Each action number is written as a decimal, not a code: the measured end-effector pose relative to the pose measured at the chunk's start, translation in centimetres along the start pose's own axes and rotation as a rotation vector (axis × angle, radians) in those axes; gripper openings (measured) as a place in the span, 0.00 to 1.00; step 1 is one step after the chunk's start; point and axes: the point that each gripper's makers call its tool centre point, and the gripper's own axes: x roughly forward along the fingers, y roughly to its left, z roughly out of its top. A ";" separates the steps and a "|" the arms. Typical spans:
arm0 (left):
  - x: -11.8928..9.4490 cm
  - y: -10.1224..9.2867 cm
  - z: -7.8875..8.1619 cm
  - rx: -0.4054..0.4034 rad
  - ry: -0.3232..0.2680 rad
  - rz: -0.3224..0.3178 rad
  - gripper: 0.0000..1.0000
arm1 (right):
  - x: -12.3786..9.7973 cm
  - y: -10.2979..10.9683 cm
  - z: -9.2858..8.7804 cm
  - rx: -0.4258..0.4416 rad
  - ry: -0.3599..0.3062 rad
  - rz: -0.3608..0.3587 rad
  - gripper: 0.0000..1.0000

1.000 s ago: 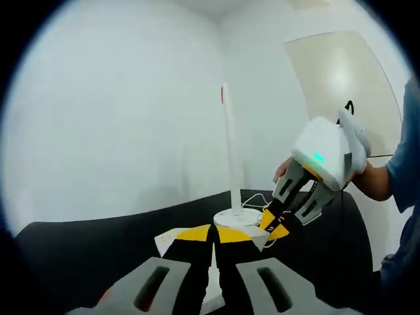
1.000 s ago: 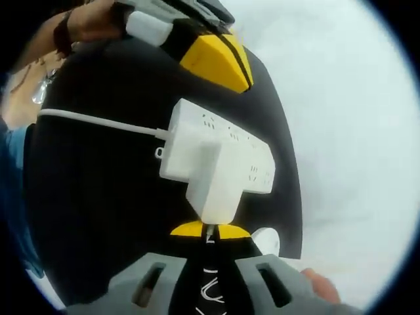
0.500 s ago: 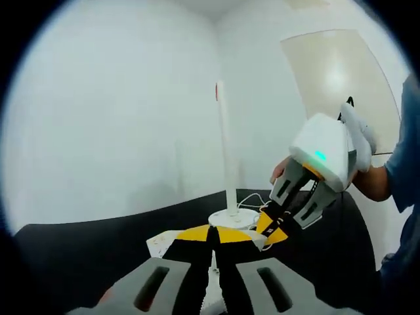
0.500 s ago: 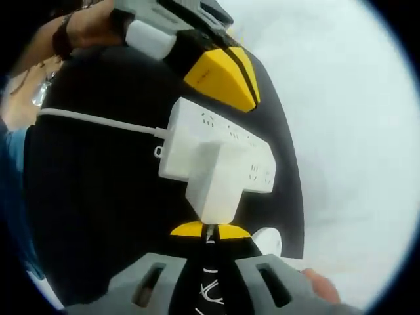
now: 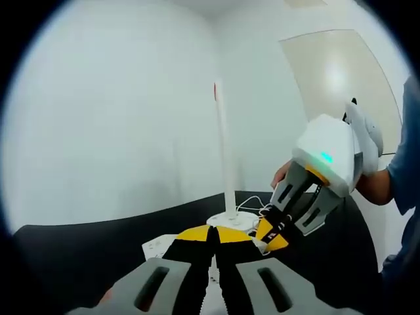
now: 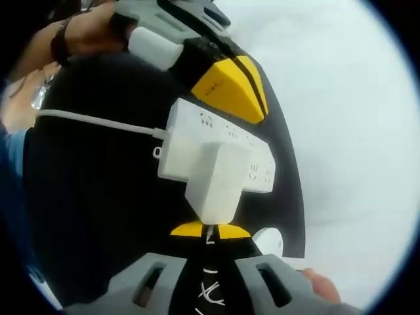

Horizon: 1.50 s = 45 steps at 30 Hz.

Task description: Insert the desk lamp plug into the socket, turn on the power strip switch, turn on the lamp switch, then turn off the lamp switch, turn off the power strip switch, and remove the plug from the socket.

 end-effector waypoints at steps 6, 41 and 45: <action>1.2 -0.9 0.3 0.019 0.002 -0.017 0.00 | 0.0 0.0 0.1 0.002 -0.007 -0.004 0.07; 2.3 -1.2 -1.3 0.063 0.115 -0.008 0.00 | -0.1 -0.1 -0.1 -0.014 0.027 0.012 0.07; 2.3 -1.0 -1.3 0.068 0.130 0.002 0.00 | -0.2 -0.2 0.0 -0.016 0.033 0.012 0.07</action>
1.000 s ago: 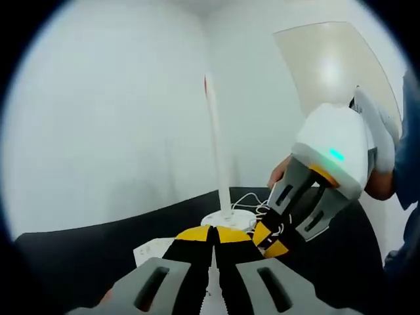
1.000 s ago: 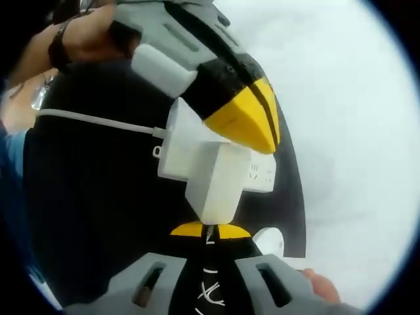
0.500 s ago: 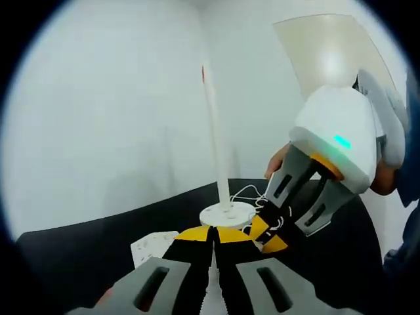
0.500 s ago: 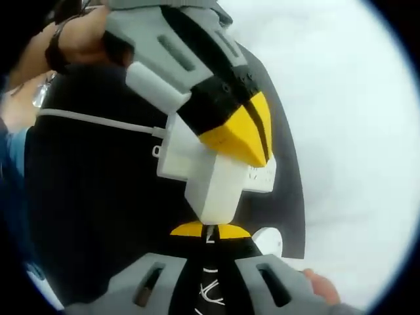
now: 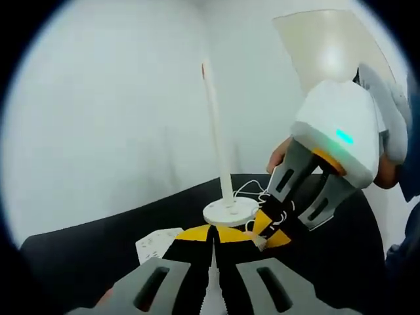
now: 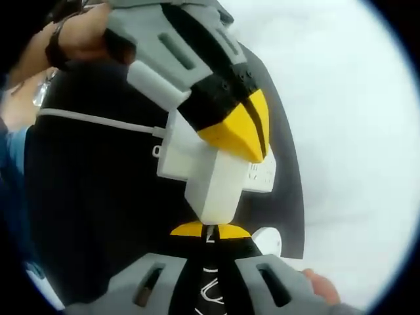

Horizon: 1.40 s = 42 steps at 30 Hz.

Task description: Insert the desk lamp plug into the socket, turn on the power strip switch, turn on the lamp switch, then turn off the lamp switch, turn off the power strip switch, and remove the plug from the socket.

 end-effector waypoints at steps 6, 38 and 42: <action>-0.2 0.1 -0.1 -0.022 0.009 0.003 0.00 | 0.0 0.1 0.1 0.004 0.000 0.000 0.07; -0.2 -0.1 -0.2 -0.015 -0.018 -0.005 0.00 | 0.1 0.0 -0.1 0.004 0.020 -0.002 0.07; -0.2 -0.2 -0.2 -0.014 -0.019 -0.008 0.00 | 0.2 0.0 -0.2 0.009 0.018 0.000 0.07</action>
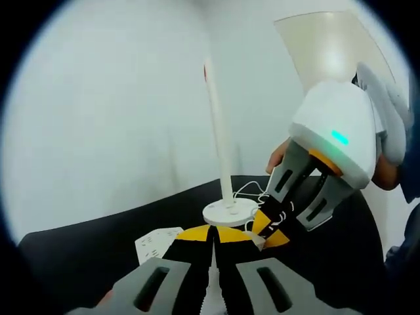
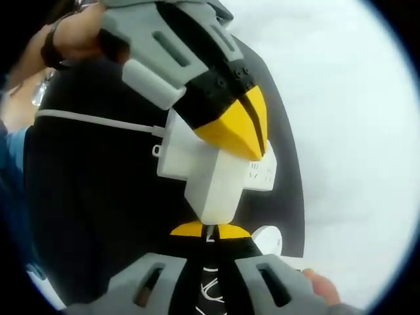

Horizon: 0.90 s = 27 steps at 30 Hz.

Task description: Insert the desk lamp plug into the socket, turn on the power strip switch, turn on the lamp switch, then turn off the lamp switch, turn off the power strip switch, and remove the plug from the socket.

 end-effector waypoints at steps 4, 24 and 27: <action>0.0 0.0 0.0 0.002 -0.001 -0.002 0.00 | 0.0 0.0 0.0 0.002 -0.001 -0.001 0.07; -0.1 0.3 0.0 0.002 -0.007 0.005 0.00 | -0.1 -0.2 0.3 -0.016 0.009 -0.005 0.07; -0.1 0.3 0.0 0.000 -0.009 0.003 0.00 | -0.1 -0.2 0.3 -0.017 0.010 -0.006 0.07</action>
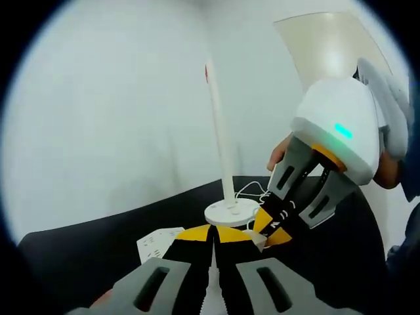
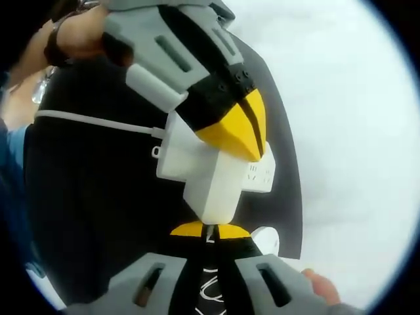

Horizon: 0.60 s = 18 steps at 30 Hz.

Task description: Insert the desk lamp plug into the socket, turn on the power strip switch, turn on the lamp switch, then turn off the lamp switch, turn off the power strip switch, and remove the plug from the socket.

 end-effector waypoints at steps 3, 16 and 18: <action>0.0 0.0 0.0 -0.006 -0.003 0.000 0.00 | -0.1 0.0 0.0 -0.002 0.000 -0.003 0.07; 0.1 0.8 0.0 -0.020 0.006 -0.004 0.00 | -0.4 -0.4 0.5 0.004 -0.032 0.003 0.07; 0.1 0.9 0.0 -0.014 0.011 -0.002 0.00 | -0.4 -0.5 0.6 0.005 -0.039 0.000 0.07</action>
